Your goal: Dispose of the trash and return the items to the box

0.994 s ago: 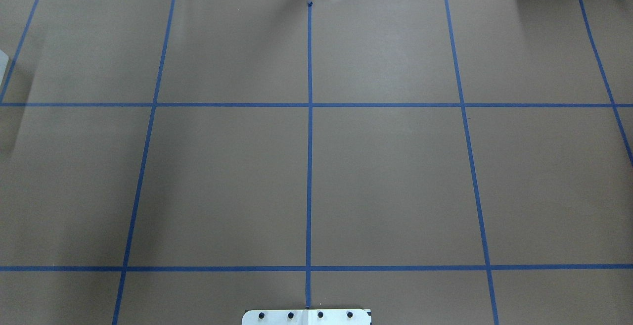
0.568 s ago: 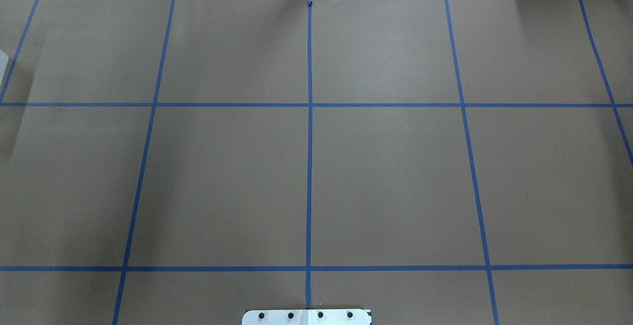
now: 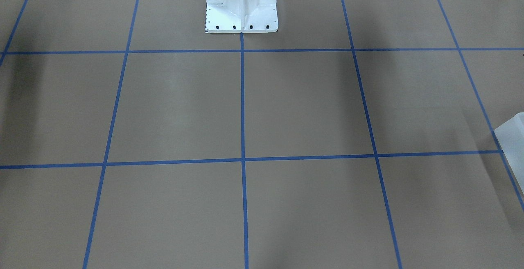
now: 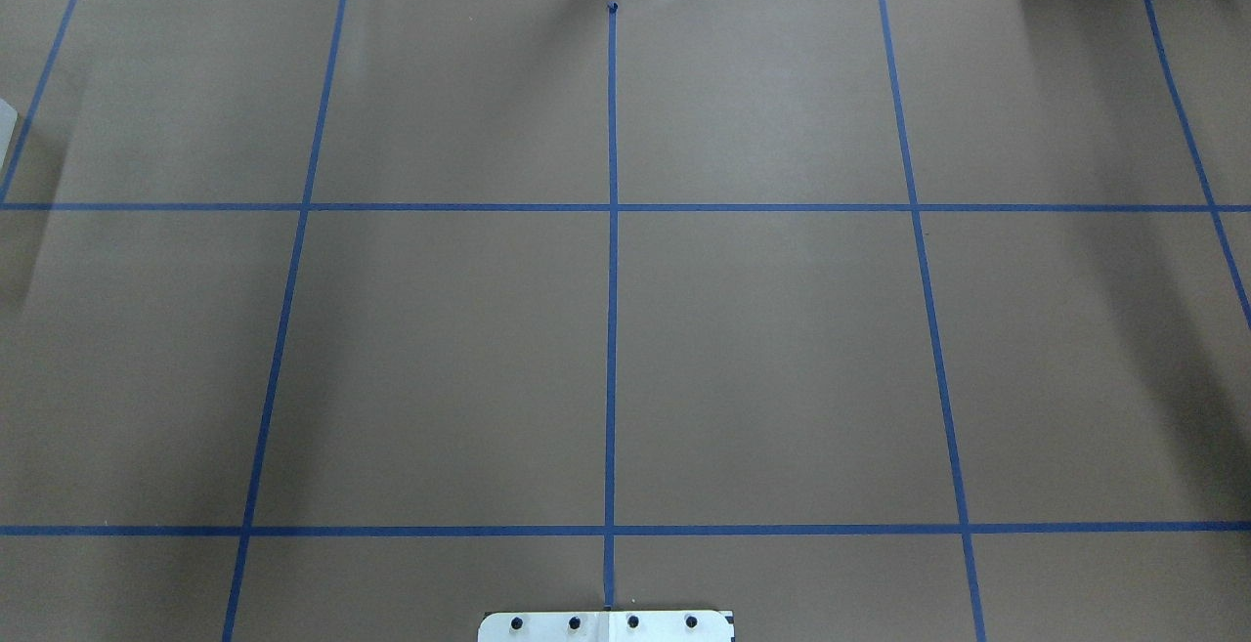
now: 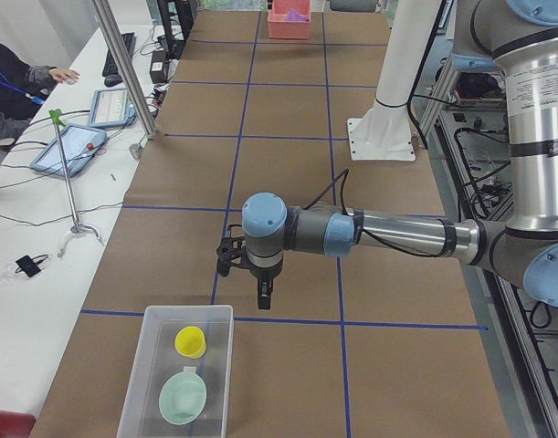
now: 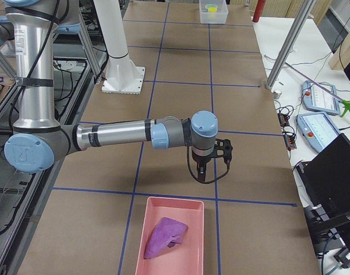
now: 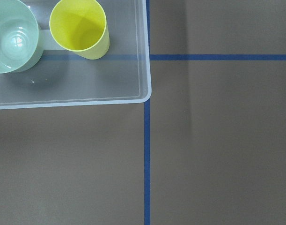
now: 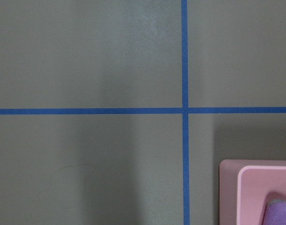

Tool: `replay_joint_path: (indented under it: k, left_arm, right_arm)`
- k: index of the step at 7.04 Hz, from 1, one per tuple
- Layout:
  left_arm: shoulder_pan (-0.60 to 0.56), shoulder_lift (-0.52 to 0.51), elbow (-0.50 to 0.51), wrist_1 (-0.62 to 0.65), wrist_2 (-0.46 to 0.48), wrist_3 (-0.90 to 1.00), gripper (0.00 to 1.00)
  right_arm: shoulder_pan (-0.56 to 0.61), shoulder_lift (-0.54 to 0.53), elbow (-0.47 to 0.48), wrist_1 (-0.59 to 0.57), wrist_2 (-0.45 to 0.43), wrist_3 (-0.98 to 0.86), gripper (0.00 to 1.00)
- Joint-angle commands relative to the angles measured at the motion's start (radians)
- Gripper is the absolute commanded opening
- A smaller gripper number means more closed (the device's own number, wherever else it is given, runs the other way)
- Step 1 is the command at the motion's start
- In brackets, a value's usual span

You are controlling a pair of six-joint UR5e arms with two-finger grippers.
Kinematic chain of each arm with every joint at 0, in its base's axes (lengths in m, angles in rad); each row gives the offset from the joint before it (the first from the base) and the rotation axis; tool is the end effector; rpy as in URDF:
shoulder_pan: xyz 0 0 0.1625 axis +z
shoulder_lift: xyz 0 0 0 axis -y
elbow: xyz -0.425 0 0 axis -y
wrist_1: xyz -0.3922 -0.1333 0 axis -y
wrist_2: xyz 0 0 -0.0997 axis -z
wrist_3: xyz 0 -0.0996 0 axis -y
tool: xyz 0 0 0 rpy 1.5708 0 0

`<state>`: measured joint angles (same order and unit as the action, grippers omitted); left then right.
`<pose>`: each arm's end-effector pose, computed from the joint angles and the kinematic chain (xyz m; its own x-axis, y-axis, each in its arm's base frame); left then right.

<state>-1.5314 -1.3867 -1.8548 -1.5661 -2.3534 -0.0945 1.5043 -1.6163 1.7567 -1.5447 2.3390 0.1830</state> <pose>-0.0465 -0.4206 0.6020 0.7064 0.0006 -0.7078 0.0276 0.9992 0.0284 0.0321 -0.4824 0.5863 0.7100 0.0191 0.7040 -0.0648 0.9972 0.0383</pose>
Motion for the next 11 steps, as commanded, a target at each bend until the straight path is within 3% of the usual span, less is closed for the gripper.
replay_joint_path:
  k: [1,6,8,11]
  left_arm:
    - [0.0,0.002,0.002,-0.002,0.003,0.001,0.99]
    - [-0.001,0.0,-0.003,-0.002,0.002,-0.001,0.99]
    - [-0.001,-0.005,-0.003,-0.002,0.003,-0.001,0.99]
    - [0.0,-0.009,0.031,-0.002,0.003,-0.001,0.99]
  right_arm:
    - [-0.007,-0.036,0.006,0.002,-0.097,-0.003,1.0]
    - [-0.019,-0.114,0.027,0.003,-0.098,-0.106,1.0]
    - [-0.019,-0.114,-0.041,0.003,-0.09,-0.097,1.0]
    - [-0.024,-0.099,-0.052,0.056,-0.092,-0.105,1.0]
